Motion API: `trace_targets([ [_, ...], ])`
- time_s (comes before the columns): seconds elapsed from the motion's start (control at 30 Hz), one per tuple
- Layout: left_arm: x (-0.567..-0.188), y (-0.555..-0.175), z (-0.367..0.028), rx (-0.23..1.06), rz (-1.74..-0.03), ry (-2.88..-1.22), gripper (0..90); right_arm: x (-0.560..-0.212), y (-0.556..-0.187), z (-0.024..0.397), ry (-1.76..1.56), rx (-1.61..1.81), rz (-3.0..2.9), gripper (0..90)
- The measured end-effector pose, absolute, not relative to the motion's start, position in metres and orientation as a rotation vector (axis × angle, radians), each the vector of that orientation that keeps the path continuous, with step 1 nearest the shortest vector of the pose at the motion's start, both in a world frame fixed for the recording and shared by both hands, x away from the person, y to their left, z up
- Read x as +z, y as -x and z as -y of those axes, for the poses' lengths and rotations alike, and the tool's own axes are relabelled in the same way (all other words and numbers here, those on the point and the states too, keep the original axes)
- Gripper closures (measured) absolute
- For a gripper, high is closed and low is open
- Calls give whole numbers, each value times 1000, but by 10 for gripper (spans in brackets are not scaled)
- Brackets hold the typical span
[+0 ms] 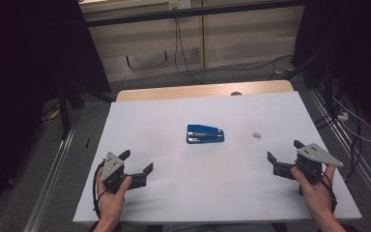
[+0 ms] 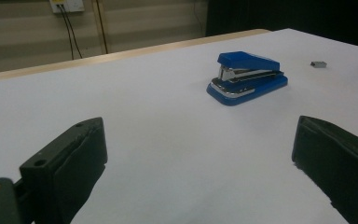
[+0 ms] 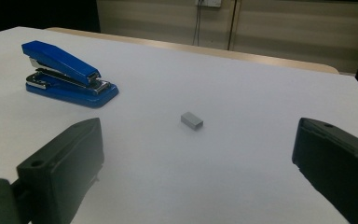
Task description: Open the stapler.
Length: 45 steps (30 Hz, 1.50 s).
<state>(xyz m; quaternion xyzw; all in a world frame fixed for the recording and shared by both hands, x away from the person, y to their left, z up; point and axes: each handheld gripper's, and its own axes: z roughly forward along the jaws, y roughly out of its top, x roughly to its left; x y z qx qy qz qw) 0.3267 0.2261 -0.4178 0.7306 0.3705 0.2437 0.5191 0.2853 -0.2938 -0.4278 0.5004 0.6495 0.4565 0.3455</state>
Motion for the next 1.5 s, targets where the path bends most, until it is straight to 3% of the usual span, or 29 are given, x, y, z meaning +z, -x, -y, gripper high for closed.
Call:
trace_targets([
  [0.7,-420,-330,-220,575,-901,-1798,34,-430,-286,291,-1291,1220,-1739,18],
  [1.5,-421,-341,-201,545,-854,-1845,58,-430,-297,257,-1181,1260,-1840,20],
])
